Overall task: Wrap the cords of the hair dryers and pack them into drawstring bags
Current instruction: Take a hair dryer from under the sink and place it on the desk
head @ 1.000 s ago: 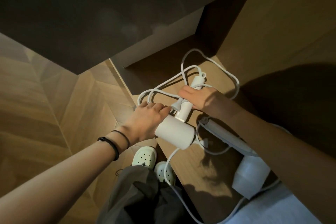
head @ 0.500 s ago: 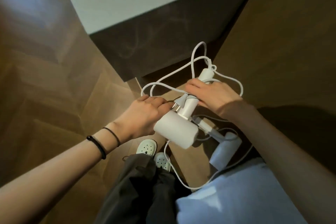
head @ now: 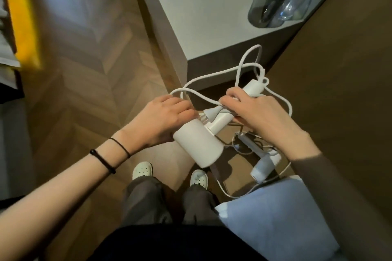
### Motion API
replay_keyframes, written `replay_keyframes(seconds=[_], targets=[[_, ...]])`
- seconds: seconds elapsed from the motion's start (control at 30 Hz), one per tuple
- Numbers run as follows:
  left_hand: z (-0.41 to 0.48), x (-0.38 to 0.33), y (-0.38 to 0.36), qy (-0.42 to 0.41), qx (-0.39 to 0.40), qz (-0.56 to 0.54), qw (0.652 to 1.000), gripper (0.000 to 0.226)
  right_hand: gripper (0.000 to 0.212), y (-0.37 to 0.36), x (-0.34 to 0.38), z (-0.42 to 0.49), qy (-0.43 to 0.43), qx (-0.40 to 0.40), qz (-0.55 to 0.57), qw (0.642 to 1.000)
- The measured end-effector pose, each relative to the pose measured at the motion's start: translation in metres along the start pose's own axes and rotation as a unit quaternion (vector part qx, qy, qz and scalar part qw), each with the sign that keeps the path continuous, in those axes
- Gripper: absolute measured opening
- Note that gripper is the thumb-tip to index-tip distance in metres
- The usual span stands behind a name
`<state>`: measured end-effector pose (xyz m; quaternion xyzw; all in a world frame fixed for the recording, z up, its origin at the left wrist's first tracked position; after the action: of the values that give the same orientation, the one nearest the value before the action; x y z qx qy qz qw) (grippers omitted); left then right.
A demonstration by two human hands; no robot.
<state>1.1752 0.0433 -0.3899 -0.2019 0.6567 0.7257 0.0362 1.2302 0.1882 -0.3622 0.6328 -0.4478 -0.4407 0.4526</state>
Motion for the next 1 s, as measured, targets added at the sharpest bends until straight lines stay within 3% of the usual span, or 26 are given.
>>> replay_keyframes(seconds=[0.43, 0.6, 1.0], targets=[[-0.094, 0.145, 0.120, -0.047, -0.075, 0.049, 0.995, 0.064, 0.043, 0.093, 0.102, 0.124, -0.099, -0.085, 0.020, 0.991], [-0.125, 0.201, 0.161, -0.085, -0.147, 0.100, 0.981, 0.068, 0.039, 0.124, 0.127, 0.181, -0.111, -0.093, 0.061, 0.988], [-0.094, 0.373, 0.218, -0.039, -0.202, 0.129, 0.970, 0.066, 0.038, 0.160, 0.089, 0.360, -0.109, -0.106, 0.031, 0.988]])
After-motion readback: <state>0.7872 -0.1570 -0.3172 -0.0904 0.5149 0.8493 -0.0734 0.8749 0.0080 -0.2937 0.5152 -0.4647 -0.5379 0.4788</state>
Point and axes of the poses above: each hand's wrist, its own z-axis towards the middle knuckle, its own y-axis out of the back of the hand, x = y × z, the point moved 7 cm from there along z, towards the middle knuckle, and after that the axes turned 11 degrees about -z, right-handed, at the moved point
